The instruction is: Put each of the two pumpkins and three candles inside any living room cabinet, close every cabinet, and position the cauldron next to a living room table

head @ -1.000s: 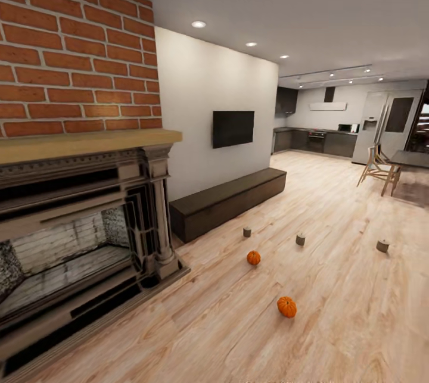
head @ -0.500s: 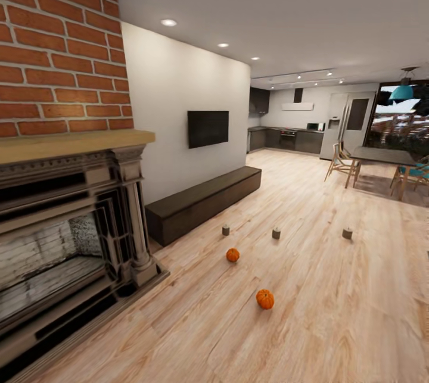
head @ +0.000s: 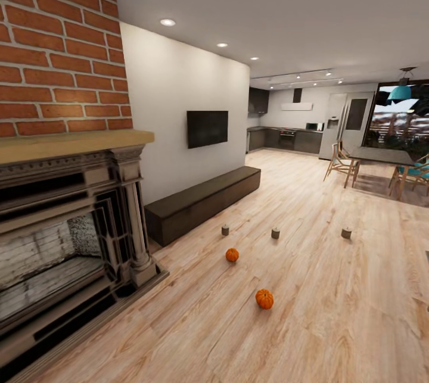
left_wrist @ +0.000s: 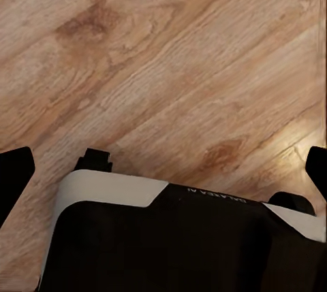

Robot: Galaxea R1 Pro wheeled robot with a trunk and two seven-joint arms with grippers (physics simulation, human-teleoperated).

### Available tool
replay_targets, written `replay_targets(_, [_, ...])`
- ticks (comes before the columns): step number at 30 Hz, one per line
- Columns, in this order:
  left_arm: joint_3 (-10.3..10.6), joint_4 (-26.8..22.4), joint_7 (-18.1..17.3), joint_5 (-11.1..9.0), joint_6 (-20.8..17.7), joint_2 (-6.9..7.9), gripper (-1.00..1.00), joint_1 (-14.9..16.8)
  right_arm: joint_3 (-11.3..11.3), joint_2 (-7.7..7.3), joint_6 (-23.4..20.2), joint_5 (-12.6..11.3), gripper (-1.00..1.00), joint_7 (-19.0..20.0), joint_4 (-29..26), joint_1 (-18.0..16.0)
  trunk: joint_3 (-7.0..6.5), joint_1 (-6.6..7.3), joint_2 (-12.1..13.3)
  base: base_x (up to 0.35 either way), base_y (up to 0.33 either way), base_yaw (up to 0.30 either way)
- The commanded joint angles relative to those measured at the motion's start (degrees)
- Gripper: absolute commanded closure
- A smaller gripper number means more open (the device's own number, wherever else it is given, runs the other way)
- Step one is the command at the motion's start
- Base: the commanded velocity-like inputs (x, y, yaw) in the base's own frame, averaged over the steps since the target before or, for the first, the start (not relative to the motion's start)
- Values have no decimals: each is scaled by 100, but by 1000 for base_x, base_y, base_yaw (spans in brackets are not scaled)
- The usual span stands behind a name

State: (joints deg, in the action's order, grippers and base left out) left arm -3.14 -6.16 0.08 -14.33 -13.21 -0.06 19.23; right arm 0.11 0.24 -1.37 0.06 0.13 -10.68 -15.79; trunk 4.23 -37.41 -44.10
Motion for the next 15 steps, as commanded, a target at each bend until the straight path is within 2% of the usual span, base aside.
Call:
replay_targets(1, [-43,-10,-17,-54,-33,0,-100,1,3,1,-13,2,-100,3,-5,-3,10,-1,-7,0,0,0])
replay_targets(8, [-47,-1,-50,-85,-3,-8,-100,1,14,2,-19,10,-100,3,-4,-3,9,-1,-7,0,0,-13])
replay_targets(15, [-36,132,-23,-65,11,-113,-100,1,7,2,-25,12,-100,5,3,-3,-13,-1,-7,36,0,-228])
